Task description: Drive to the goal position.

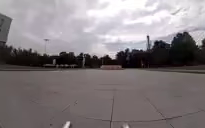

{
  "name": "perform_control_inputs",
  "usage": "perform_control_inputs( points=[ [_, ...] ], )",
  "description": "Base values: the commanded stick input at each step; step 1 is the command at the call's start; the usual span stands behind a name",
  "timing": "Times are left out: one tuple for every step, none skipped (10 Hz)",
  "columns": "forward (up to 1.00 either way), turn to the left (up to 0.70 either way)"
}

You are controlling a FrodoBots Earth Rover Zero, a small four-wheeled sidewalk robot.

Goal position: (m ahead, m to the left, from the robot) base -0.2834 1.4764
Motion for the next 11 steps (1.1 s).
perform_control_inputs(
  points=[
    [0.70,0.00],
    [0.70,0.00],
    [0.70,0.00],
    [0.70,0.00],
    [0.70,0.00],
    [0.70,0.00],
    [0.70,0.00],
    [0.70,0.00],
    [0.70,0.00],
    [0.70,0.00],
    [0.70,0.00]
  ],
)
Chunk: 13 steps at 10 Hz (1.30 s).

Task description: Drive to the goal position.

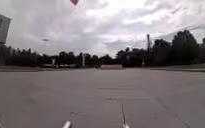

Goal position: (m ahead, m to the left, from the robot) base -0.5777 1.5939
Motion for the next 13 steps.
perform_control_inputs(
  points=[
    [0.70,-0.16],
    [0.70,-0.29],
    [0.70,-0.04],
    [0.70,0.00],
    [0.70,0.00],
    [0.70,0.00],
    [0.70,0.00],
    [0.70,0.00],
    [0.70,0.00],
    [0.70,0.00],
    [0.70,0.00],
    [0.70,0.00],
    [0.70,0.00]
  ],
)
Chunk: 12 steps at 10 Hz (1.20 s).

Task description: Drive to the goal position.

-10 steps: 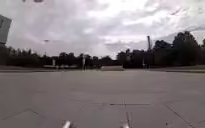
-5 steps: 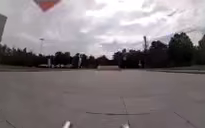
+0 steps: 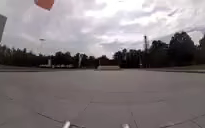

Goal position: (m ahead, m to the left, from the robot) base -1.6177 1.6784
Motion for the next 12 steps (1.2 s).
perform_control_inputs(
  points=[
    [0.70,0.00],
    [0.70,0.00],
    [0.70,0.00],
    [0.70,0.00],
    [0.70,0.00],
    [0.70,0.00],
    [0.70,0.00],
    [0.70,0.00],
    [0.70,0.00],
    [0.70,-0.20],
    [0.70,-0.30],
    [0.70,-0.31]
  ],
)
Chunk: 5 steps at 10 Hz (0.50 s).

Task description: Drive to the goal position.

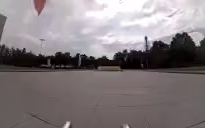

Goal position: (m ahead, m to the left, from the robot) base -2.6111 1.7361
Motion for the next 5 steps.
perform_control_inputs(
  points=[
    [0.70,-0.31],
    [0.70,-0.27],
    [0.70,-0.05],
    [0.70,-0.03],
    [0.70,-0.02]
  ],
)
